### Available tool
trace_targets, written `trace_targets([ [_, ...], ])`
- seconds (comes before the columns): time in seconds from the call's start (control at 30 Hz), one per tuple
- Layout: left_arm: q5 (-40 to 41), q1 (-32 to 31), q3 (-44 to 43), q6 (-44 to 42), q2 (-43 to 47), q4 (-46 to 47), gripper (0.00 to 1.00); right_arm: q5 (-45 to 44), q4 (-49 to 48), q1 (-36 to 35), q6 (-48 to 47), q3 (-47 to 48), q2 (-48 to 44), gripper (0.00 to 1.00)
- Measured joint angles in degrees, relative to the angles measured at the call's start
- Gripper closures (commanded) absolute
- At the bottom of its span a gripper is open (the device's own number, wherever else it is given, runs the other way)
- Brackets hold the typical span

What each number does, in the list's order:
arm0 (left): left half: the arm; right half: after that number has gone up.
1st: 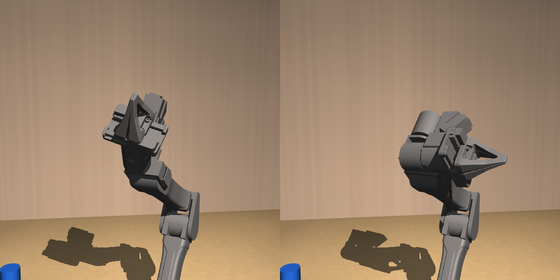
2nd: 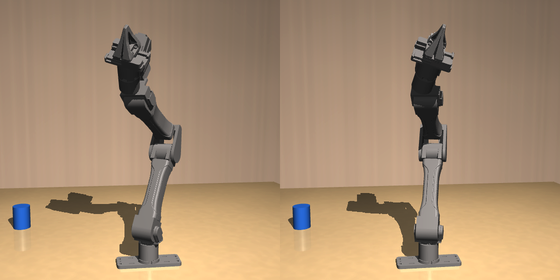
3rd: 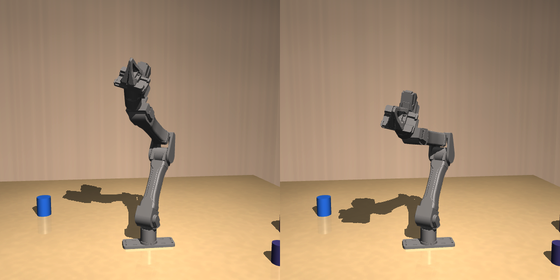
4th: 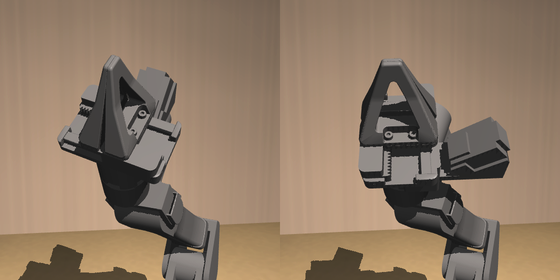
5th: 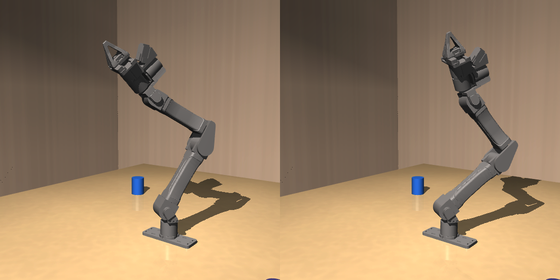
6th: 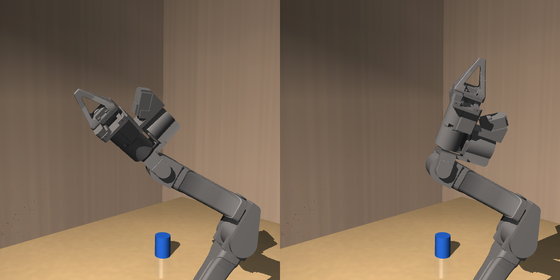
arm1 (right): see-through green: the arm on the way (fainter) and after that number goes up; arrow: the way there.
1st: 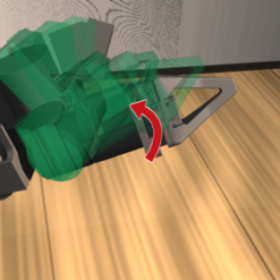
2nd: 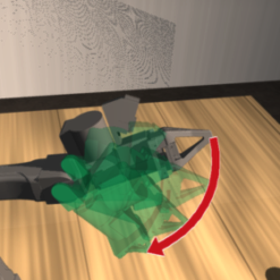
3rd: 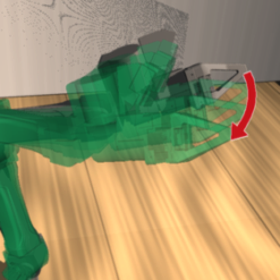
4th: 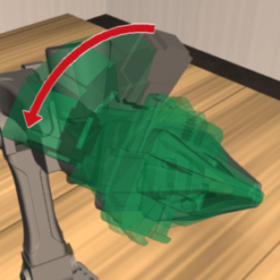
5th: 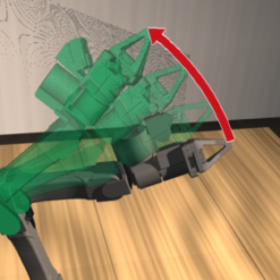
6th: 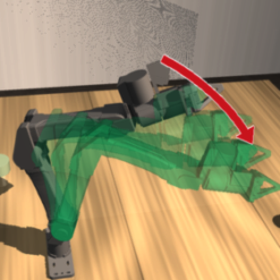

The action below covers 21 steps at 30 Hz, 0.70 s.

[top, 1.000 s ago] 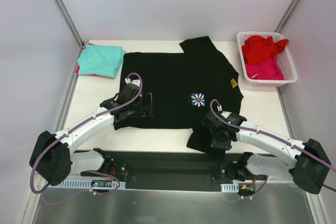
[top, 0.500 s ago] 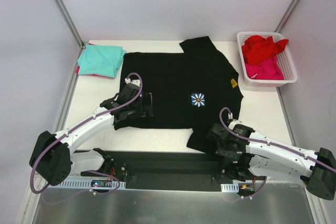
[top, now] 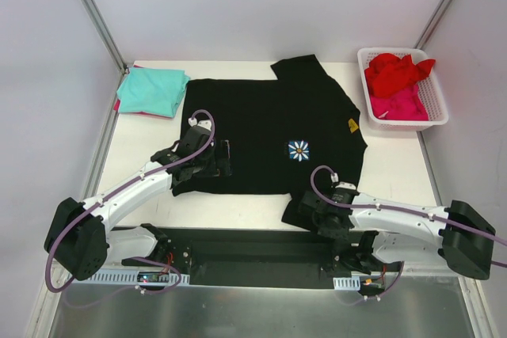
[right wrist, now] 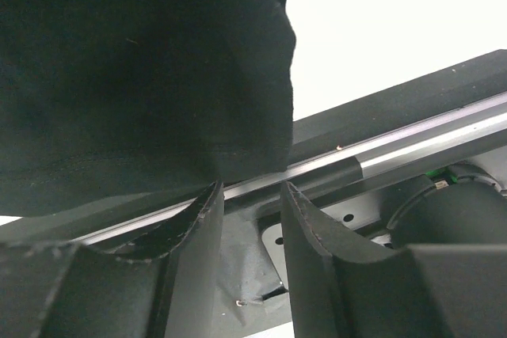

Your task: Fold and stack the t-shirts

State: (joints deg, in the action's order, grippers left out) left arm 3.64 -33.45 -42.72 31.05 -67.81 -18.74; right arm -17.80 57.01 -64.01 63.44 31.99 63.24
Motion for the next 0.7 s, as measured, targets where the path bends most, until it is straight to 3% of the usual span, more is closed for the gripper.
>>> trace_targets([
  [0.27,0.0,0.0,0.0,0.6,-0.2,0.0,0.01,-1.2,-1.7,-0.8,-0.3,5.2,5.5,0.64],
  [0.47,0.1,0.0,-0.9,0.7,0.4,1.2,0.01,-6.3,2.0,-0.9,-4.2,18.8,7.0,0.63],
  [0.7,-2.6,2.6,-3.7,-1.0,-3.6,14.0,0.01,-14.4,4.0,2.8,-11.5,30.4,8.0,0.63],
])
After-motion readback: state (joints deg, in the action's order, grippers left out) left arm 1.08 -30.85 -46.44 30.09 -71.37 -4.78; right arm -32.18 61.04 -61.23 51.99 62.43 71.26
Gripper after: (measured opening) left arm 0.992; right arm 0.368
